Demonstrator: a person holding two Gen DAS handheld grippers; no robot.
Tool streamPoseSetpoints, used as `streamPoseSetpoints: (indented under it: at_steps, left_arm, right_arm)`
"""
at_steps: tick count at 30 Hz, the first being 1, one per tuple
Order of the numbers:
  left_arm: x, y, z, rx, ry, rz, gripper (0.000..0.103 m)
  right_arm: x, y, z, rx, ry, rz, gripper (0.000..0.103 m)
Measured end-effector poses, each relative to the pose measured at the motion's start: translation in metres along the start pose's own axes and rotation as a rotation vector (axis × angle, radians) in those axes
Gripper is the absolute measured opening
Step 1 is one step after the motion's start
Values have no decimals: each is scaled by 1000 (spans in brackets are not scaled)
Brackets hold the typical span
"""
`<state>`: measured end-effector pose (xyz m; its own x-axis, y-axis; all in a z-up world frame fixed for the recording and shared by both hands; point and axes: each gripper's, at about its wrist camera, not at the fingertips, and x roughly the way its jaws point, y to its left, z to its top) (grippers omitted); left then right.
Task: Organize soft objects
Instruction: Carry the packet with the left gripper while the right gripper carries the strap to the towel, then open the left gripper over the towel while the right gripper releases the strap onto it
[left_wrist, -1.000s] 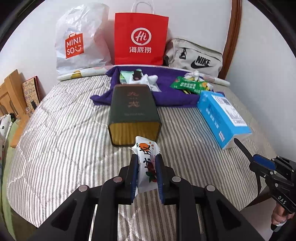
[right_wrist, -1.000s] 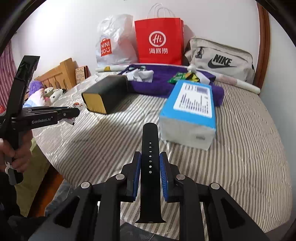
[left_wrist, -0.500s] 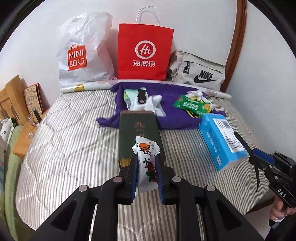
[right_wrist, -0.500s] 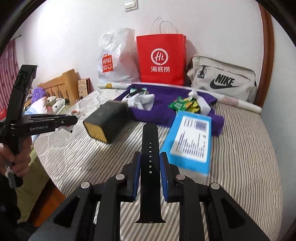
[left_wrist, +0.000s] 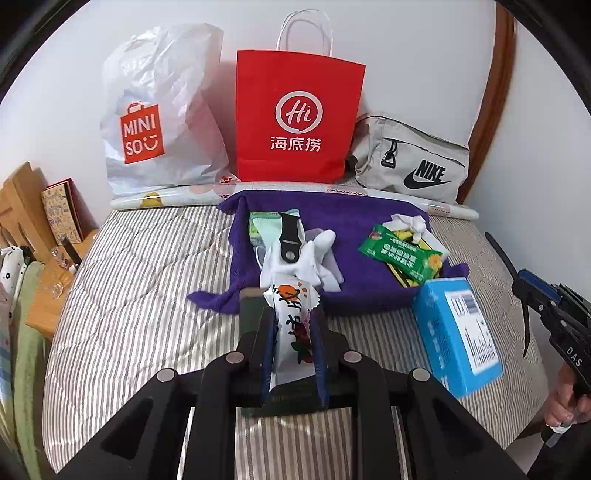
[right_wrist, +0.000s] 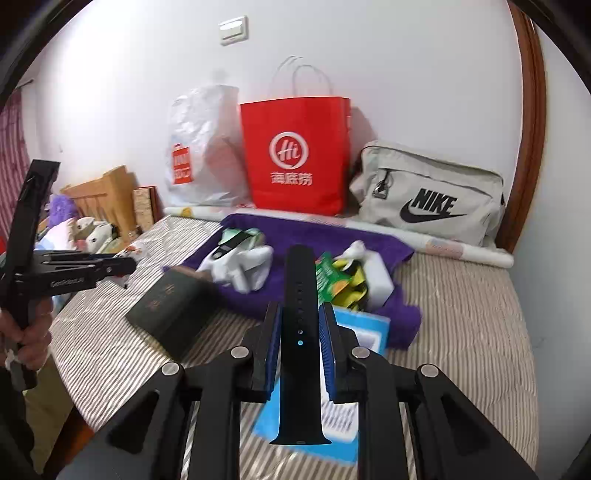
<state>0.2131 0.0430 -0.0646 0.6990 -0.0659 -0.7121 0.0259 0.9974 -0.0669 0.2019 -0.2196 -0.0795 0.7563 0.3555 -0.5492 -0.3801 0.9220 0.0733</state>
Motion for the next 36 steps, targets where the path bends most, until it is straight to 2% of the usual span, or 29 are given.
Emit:
streamPoseSetpoints:
  at_steps: [7, 15, 21, 25, 32, 36]
  left_arm:
    - [26, 2, 23, 4, 25, 8, 18]
    - [56, 9, 47, -11, 50, -33, 18]
    - [83, 12, 63, -22, 89, -91, 18]
    - [98, 9, 68, -8, 103, -99, 18]
    - [125, 9, 80, -29, 140, -160, 19]
    - [141, 5, 84, -27, 164, -170, 20]
  right_arm:
    - [30, -12, 27, 21, 0, 14, 20]
    - [77, -11, 49, 27, 40, 55, 20]
    - [114, -9, 56, 24, 98, 62, 20]
    - [135, -8, 55, 18, 136, 70, 20]
    - [171, -11, 54, 16, 214, 49, 20]
    - [183, -13, 53, 5, 246, 34, 20]
